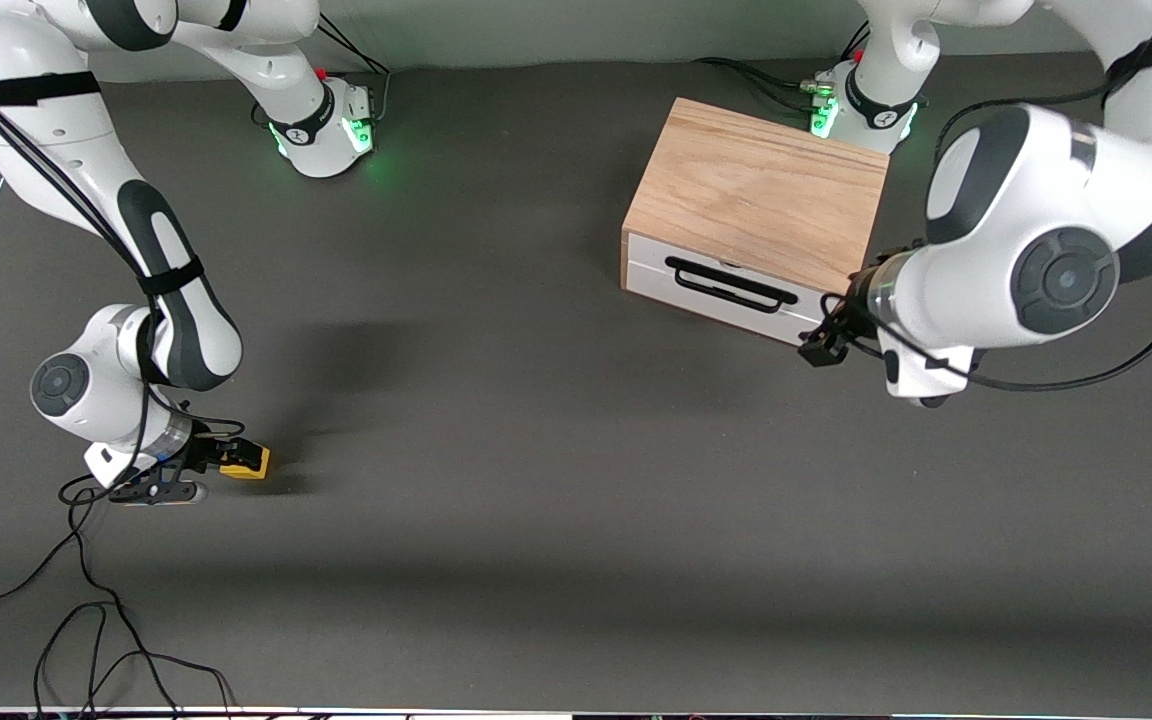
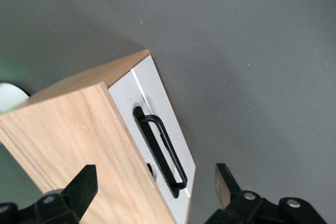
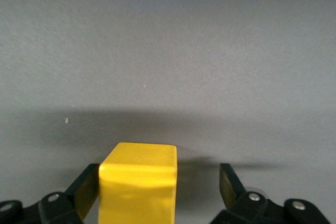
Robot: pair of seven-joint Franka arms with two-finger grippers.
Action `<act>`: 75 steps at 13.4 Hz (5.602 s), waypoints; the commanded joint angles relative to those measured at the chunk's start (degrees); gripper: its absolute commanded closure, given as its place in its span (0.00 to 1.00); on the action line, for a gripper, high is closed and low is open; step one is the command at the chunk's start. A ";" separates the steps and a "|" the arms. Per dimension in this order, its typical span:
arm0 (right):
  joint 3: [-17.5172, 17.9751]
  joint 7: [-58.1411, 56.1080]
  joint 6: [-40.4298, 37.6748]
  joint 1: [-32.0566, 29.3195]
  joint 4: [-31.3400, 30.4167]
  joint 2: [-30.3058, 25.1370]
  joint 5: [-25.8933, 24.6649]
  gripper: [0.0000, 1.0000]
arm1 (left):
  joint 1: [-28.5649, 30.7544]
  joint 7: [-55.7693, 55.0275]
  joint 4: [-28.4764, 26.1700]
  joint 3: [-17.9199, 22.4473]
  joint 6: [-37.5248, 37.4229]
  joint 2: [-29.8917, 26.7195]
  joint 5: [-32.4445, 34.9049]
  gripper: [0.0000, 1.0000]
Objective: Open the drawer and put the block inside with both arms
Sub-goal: 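Grasp the yellow cube with the right gripper while the left gripper reaches the handle, then lift the cube with the right gripper while the left gripper hooks the handle, then pull the drawer handle outward with the left gripper, opening the drawer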
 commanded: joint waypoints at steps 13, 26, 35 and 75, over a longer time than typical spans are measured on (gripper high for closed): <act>-0.08 0.16 -5.34 0.41 1.29 -2.88 0.96 0.84 | -10.21 -24.57 -13.14 0.45 10.75 6.81 3.53 0.01; -0.61 0.69 -59.06 0.41 26.78 -23.45 -3.26 0.84 | -11.71 -24.65 -13.23 0.37 15.40 11.39 2.65 0.01; -0.17 11.13 -59.78 5.67 20.38 -30.05 -4.05 0.84 | -11.44 -23.34 -11.56 0.45 30.34 12.27 4.49 0.01; -0.61 14.93 -54.34 8.06 11.40 -35.07 -4.05 0.84 | -9.33 -16.13 -0.57 0.81 23.75 15.79 7.14 0.01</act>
